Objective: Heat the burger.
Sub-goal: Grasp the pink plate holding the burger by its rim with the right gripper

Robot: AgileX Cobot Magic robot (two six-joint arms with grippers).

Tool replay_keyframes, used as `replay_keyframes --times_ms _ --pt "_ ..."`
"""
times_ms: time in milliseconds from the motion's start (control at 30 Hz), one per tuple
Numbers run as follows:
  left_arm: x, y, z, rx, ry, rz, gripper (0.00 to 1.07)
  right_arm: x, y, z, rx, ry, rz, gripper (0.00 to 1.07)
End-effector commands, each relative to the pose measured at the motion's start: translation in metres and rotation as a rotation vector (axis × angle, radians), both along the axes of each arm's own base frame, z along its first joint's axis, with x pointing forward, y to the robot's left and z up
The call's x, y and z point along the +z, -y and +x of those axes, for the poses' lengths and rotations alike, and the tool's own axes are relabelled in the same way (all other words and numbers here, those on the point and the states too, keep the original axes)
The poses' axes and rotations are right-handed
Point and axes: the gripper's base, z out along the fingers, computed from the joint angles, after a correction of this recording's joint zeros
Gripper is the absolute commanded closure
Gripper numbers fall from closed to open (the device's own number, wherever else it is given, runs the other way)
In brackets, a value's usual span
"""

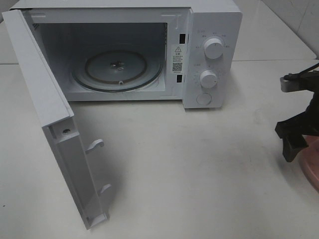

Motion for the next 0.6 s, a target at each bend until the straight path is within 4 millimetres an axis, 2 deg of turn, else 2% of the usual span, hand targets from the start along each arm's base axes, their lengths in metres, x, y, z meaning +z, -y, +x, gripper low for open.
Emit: replay_keyframes --times_ms 33,333,600 --pt "0.0 0.001 -0.003 -0.009 0.02 -0.007 0.09 -0.005 0.002 0.003 -0.002 0.006 -0.002 0.23" --pt "0.0 0.001 -0.003 -0.009 0.02 -0.007 0.09 -0.04 0.001 0.011 -0.006 -0.063 -0.002 0.25" --pt "0.0 0.001 -0.003 -0.009 0.02 -0.007 0.09 -0.051 0.002 0.014 -0.002 -0.071 -0.01 0.27"
